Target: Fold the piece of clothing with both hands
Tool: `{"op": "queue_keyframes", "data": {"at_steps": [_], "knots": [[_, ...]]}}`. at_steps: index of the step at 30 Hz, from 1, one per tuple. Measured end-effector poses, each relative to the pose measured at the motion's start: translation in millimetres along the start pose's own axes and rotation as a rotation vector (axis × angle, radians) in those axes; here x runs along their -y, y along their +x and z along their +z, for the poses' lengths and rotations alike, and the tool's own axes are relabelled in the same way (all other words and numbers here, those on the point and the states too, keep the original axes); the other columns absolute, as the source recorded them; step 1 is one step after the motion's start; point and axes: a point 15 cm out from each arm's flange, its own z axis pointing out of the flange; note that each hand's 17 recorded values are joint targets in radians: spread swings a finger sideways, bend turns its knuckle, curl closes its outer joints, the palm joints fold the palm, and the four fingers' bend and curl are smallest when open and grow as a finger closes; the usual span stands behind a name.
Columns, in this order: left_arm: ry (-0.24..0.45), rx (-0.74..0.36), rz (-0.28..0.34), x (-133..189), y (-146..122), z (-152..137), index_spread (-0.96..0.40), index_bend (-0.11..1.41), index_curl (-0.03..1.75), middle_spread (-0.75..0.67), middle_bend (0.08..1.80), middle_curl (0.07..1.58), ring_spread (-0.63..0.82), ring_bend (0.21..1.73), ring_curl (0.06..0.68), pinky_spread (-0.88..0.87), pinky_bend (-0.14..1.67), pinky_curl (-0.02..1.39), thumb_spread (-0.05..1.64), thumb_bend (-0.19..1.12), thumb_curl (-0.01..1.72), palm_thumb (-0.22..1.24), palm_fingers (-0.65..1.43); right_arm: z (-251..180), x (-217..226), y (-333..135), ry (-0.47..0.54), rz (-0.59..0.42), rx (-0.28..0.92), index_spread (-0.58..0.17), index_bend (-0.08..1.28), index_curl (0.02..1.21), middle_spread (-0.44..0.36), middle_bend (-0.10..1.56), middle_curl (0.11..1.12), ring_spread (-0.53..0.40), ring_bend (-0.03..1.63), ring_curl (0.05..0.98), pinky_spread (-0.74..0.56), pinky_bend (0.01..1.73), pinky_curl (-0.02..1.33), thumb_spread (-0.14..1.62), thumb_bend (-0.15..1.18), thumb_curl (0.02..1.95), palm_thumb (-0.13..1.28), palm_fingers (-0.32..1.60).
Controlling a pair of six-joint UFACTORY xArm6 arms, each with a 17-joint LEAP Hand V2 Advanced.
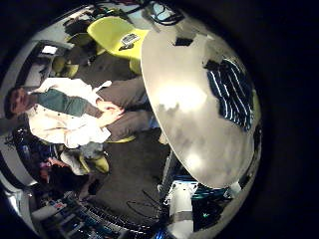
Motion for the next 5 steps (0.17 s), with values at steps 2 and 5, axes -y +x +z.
{"op": "queue_keyframes", "data": {"at_steps": [2, 5], "knots": [[-0.012, 0.005, 0.001, -9.5, 4.3, 3.6, -0.09, 0.18, 0.41, -0.01, 0.19, 0.40, 0.00, 0.71, 0.227, 0.06, 0.36, 0.38, 1.21, -0.02, 0.40, 0.57, 0.33, -13.6, -12.4, 2.7, 0.021, 0.009, -0.006, -0.363, 0.25, 0.38, -0.060, 0.46, 0.37, 0.101, 0.84, 0.290, 0.43, 0.59, 0.47, 1.20, -0.01, 0.47, 0.67, 0.33], [-0.013, 0.009, 0.006, -20.3, 9.0, 5.2, -0.09, 0.18, 0.41, -0.02, 0.19, 0.41, -0.01, 0.71, 0.227, 0.06, 0.36, 0.38, 1.21, -0.02, 0.40, 0.57, 0.34, -22.2, -28.0, 4.0, 0.029, 0.014, -0.007, -0.348, 0.25, 0.39, -0.092, 0.48, 0.38, 0.071, 0.86, 0.300, 0.42, 0.55, 0.46, 1.23, -0.01, 0.45, 0.67, 0.35]]}}
